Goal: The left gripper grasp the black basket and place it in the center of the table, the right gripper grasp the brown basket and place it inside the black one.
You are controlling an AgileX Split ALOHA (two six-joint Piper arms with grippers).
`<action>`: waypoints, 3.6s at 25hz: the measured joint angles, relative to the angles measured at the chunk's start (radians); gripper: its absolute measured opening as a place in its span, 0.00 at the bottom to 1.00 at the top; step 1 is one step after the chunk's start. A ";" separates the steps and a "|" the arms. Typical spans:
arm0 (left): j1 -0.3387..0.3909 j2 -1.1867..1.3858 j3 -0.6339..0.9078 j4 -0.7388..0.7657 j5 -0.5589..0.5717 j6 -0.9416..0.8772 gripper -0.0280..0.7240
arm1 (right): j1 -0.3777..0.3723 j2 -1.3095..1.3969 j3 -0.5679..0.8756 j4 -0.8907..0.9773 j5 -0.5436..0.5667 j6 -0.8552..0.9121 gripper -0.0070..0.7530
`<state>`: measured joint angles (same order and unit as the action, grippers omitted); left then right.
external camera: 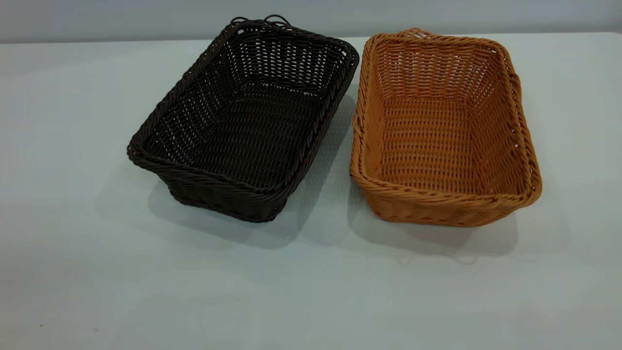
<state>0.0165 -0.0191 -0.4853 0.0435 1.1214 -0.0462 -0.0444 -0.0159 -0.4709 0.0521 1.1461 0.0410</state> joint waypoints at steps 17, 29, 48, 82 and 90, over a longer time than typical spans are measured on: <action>0.000 0.000 0.000 0.000 0.000 -0.001 0.74 | 0.000 0.000 0.000 0.000 0.000 0.000 0.78; 0.000 0.000 0.000 0.000 0.000 -0.002 0.74 | 0.000 0.000 0.000 0.000 0.000 0.000 0.78; -0.016 0.424 -0.112 -0.044 -0.257 0.009 0.74 | 0.000 0.000 0.000 0.099 -0.011 0.002 0.78; -0.277 2.025 -0.717 -0.056 -0.976 0.173 0.74 | 0.000 0.594 -0.035 0.137 -0.218 0.022 0.78; -0.300 2.248 -0.887 -0.056 -0.979 0.173 0.74 | 0.000 0.854 -0.035 0.243 -0.285 0.028 0.78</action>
<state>-0.2831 2.2290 -1.3719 -0.0125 0.1426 0.1266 -0.0444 0.8383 -0.5064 0.2947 0.8610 0.0695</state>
